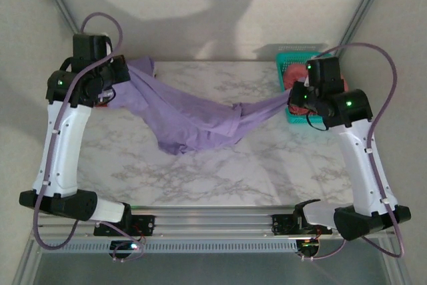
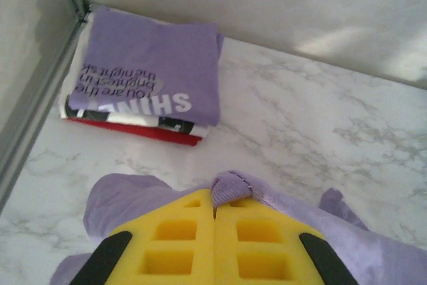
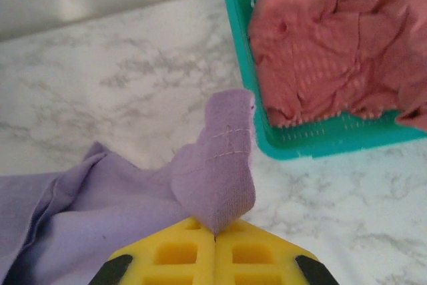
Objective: Fold and stack the t-shirts
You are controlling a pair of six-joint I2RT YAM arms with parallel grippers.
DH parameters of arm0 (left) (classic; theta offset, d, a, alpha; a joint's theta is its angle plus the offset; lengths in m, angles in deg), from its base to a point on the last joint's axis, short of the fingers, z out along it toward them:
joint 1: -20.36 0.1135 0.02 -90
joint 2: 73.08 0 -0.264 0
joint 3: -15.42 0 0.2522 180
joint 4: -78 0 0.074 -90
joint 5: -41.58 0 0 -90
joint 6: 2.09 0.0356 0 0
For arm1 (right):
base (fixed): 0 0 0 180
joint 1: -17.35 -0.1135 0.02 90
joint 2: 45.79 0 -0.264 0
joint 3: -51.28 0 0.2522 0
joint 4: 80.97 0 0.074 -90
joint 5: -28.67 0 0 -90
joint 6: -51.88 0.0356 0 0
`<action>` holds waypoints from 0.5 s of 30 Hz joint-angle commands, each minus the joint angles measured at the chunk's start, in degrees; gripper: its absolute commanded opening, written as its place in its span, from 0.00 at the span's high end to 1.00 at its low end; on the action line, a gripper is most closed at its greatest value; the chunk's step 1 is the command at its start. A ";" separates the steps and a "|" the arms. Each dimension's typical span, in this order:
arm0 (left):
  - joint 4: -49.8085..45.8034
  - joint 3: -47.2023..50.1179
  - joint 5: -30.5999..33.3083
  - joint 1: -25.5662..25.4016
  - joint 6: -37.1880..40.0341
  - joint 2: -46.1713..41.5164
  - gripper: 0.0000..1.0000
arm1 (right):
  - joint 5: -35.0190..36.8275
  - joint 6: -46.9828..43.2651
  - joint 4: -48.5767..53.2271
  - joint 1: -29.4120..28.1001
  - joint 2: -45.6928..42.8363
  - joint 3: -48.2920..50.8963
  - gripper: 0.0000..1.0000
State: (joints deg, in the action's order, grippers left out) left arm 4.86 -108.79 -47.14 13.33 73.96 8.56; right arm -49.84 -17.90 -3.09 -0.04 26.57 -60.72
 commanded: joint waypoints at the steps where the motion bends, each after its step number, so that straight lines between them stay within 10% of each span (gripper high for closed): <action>1: 4.18 -7.13 -2.37 0.58 -1.05 0.94 1.00 | -2.63 -0.30 2.31 0.42 -0.68 -1.87 1.00; 6: 3.79 -7.95 -3.06 0.52 -3.21 2.12 1.00 | -9.44 4.08 1.45 0.42 -6.48 14.06 1.00; 15: 9.21 19.76 -9.91 -0.88 -6.87 -9.96 1.00 | -17.61 7.33 -3.11 0.30 -11.20 33.44 1.00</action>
State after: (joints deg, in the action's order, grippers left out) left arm 11.37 -92.77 -54.57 12.90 69.43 2.82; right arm -62.93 -11.99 -3.70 0.11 16.04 -29.07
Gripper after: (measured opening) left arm 0.035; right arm 0.058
